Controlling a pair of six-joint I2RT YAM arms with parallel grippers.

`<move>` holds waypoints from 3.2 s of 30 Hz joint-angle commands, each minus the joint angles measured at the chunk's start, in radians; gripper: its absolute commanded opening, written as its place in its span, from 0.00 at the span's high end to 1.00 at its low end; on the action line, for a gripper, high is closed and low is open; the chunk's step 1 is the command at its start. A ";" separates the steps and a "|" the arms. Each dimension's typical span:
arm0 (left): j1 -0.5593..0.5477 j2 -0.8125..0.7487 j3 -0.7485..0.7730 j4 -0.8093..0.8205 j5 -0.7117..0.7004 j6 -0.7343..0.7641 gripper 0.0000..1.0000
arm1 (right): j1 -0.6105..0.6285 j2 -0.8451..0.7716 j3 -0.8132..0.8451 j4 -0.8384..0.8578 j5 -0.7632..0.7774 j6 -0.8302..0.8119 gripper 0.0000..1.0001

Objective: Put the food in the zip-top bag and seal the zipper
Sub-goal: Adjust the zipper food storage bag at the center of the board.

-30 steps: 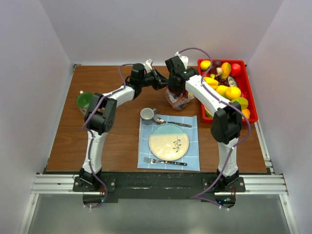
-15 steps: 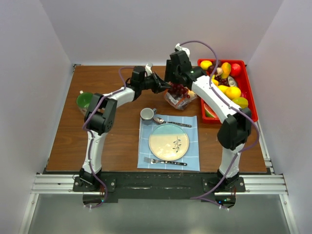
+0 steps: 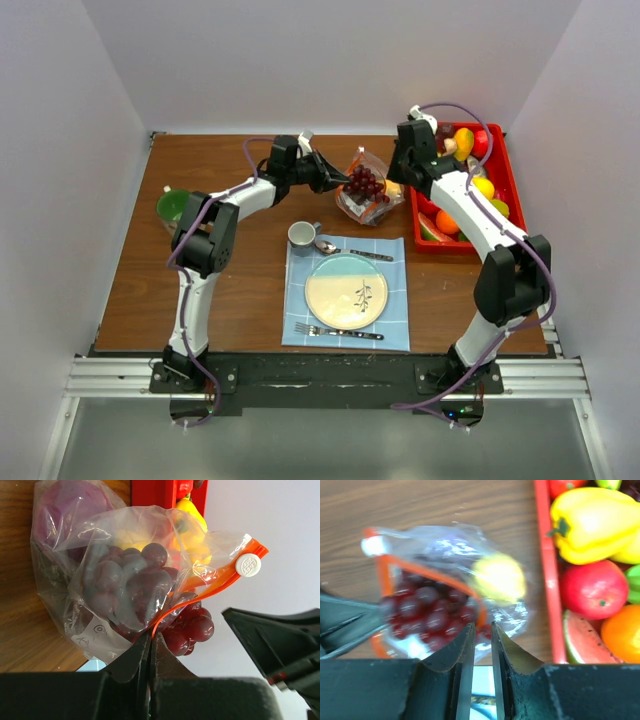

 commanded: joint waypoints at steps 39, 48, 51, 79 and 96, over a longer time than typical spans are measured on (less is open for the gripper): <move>0.007 -0.057 0.066 -0.102 -0.009 0.101 1.00 | -0.021 0.078 -0.165 0.183 -0.130 -0.058 1.00; 0.001 -0.060 0.063 -0.175 -0.058 0.181 1.00 | -0.009 -0.006 -0.107 -0.035 -0.110 -0.077 1.00; -0.007 -0.062 0.075 -0.212 -0.068 0.214 1.00 | 0.011 -0.021 -0.026 -0.095 -0.119 -0.080 1.00; 0.082 -0.124 0.666 -0.689 -0.181 0.380 1.00 | 0.148 0.066 0.428 -0.282 -0.124 -0.060 1.00; 0.089 0.031 0.678 -0.748 -0.137 0.523 1.00 | 0.135 0.178 0.386 -0.202 -0.247 -0.032 0.70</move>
